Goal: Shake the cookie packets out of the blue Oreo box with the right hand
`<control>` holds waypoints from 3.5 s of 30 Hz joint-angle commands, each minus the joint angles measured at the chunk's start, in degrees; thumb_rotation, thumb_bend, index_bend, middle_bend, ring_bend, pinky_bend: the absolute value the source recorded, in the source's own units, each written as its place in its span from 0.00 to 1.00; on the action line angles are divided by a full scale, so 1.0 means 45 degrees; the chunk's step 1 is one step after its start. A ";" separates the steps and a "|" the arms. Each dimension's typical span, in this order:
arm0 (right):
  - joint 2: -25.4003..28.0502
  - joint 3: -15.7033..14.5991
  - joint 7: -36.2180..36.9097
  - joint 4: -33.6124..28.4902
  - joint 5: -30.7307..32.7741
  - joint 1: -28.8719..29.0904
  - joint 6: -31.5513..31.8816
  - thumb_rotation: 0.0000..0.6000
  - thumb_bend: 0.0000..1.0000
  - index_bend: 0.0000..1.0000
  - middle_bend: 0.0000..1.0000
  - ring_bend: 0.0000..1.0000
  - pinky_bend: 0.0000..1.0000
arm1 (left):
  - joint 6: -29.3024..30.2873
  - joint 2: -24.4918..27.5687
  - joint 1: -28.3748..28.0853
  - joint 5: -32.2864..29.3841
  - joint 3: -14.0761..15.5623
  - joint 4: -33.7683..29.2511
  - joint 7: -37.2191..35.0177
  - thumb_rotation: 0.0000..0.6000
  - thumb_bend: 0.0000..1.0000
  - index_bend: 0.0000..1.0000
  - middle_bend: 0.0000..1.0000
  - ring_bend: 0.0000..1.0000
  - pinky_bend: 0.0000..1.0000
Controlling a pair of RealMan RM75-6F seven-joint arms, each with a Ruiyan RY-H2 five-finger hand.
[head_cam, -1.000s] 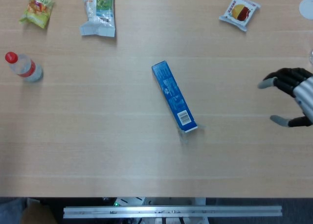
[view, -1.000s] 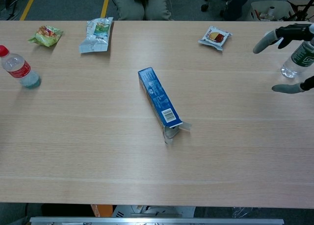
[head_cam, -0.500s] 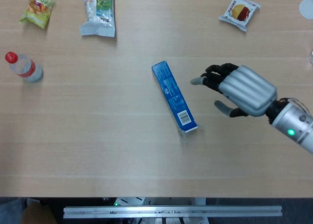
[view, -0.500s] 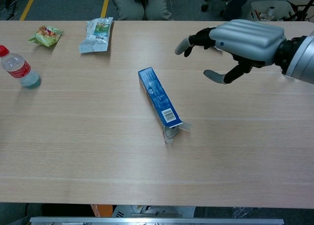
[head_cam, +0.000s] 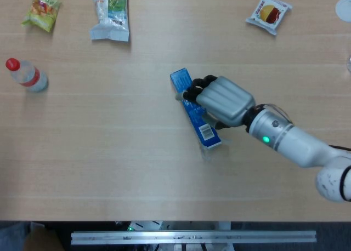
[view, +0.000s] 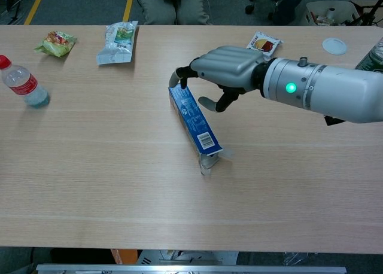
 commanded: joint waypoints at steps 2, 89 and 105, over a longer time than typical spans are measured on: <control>-0.1427 -0.0465 -0.1404 0.0792 0.1936 0.1380 0.0440 1.00 0.49 0.19 0.26 0.17 0.24 | 0.0067 0.0020 0.0089 -0.0059 0.0004 0.0101 -0.0128 1.00 0.26 0.16 0.13 0.10 0.07; -0.1325 -0.3326 0.2762 0.4451 -0.0235 -0.2245 0.2057 1.00 0.02 0.19 0.27 0.17 0.24 | -0.0293 -0.0523 0.0241 0.0013 0.0147 0.1364 -0.1350 1.00 0.26 0.16 0.13 0.10 0.07; -0.2284 -0.2627 0.2137 0.5866 0.0053 -0.2547 0.1801 1.00 0.19 0.48 0.45 0.34 0.37 | -0.0308 -0.0534 0.0276 -0.0090 0.0140 0.1330 -0.1358 1.00 0.26 0.16 0.13 0.10 0.07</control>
